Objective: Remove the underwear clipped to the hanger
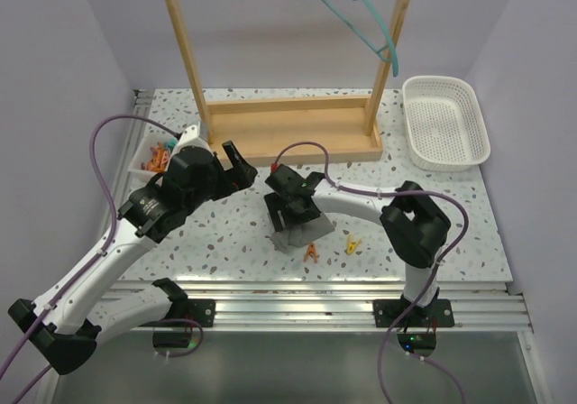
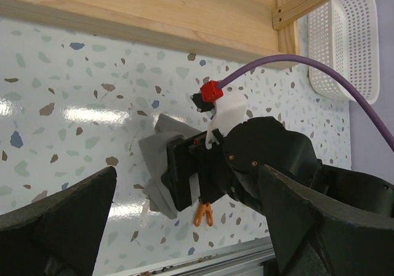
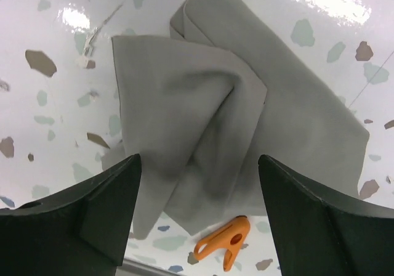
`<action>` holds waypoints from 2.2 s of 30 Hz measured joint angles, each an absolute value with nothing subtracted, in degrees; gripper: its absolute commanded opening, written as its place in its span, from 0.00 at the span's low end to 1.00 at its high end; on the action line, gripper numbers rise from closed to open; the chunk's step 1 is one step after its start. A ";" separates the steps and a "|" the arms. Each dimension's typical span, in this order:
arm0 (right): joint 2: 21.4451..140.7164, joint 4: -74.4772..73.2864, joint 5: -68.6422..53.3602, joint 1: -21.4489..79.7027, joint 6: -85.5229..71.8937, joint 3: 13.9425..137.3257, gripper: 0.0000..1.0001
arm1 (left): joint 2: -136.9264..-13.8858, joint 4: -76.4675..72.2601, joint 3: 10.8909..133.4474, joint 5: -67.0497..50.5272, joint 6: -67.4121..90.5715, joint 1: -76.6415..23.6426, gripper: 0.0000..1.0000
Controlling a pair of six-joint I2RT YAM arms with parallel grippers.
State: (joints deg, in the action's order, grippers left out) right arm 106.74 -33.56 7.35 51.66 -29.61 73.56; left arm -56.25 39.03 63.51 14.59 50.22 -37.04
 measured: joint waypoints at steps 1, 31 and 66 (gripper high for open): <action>107.63 -33.63 7.88 51.77 -29.87 74.30 0.75 | -55.96 39.07 63.24 14.76 50.39 -37.04 1.00; 87.85 -39.09 10.74 14.72 -29.95 76.18 0.00 | -54.39 41.67 62.89 16.80 50.26 -37.04 1.00; 125.10 -43.03 6.39 -12.78 -29.76 129.27 0.76 | -60.75 43.05 68.03 16.86 48.18 -37.04 1.00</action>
State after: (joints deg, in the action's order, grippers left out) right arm 125.10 -43.03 6.39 -12.78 -29.76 129.27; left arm -60.75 43.05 68.03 16.86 48.18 -37.04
